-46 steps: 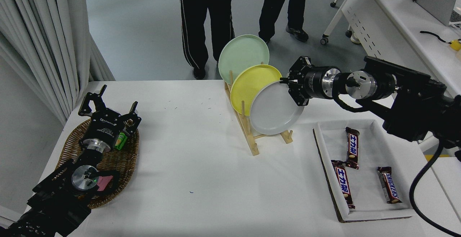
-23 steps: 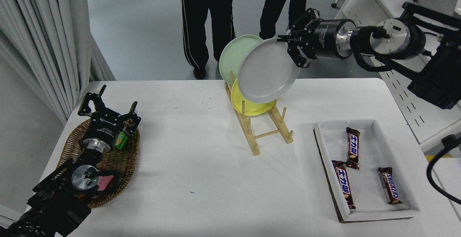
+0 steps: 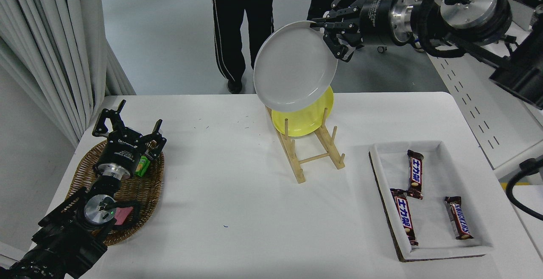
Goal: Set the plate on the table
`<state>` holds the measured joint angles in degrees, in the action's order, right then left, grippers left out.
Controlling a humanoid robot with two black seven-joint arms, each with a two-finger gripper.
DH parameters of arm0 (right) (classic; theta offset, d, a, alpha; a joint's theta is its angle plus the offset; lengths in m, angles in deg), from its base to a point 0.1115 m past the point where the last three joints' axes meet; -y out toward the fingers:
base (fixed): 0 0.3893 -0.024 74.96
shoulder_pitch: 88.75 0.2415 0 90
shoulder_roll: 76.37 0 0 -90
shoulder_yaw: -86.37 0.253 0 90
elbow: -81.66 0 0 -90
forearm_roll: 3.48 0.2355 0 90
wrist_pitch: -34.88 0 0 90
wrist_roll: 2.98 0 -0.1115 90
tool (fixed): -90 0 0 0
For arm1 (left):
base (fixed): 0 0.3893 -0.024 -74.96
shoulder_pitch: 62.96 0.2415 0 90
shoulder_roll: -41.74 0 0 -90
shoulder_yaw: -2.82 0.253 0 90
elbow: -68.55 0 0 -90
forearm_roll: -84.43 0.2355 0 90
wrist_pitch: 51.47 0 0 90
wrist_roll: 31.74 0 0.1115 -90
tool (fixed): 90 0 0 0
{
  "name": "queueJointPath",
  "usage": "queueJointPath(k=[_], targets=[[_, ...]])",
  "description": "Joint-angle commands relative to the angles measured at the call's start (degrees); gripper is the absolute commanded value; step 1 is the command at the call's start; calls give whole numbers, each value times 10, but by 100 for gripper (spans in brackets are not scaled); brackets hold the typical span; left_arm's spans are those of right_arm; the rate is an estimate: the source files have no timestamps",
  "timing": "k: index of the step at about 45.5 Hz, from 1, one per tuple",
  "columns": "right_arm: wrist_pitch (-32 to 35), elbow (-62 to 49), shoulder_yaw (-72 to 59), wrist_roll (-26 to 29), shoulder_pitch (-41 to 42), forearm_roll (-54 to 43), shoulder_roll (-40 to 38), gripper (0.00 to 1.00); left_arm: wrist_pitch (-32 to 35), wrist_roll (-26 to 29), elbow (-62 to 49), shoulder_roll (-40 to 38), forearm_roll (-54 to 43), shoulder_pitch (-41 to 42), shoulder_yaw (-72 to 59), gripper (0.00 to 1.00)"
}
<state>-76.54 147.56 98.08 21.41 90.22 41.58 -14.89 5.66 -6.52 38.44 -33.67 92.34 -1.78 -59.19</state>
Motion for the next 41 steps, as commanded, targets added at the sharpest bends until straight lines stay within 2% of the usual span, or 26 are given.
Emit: queueJointPath(k=[1, 11, 17, 30, 41], targets=[[-89, 8, 26, 7, -32, 53, 37, 0, 0, 0, 0, 0, 0, 0, 0, 100], [-177, 5, 75, 6, -94, 64, 85, 0, 0, 0, 0, 0, 0, 0, 0, 100], [-236, -10, 57, 2, -106, 120, 119, 0, 0, 0, 0, 0, 0, 0, 0, 100], [-236, -55, -15, 0, -167, 209, 172, 0, 0, 0, 0, 0, 0, 0, 0, 100], [-236, -78, -13, -1, -245, 220, 199, 0, 0, 0, 0, 0, 0, 0, 0, 100]])
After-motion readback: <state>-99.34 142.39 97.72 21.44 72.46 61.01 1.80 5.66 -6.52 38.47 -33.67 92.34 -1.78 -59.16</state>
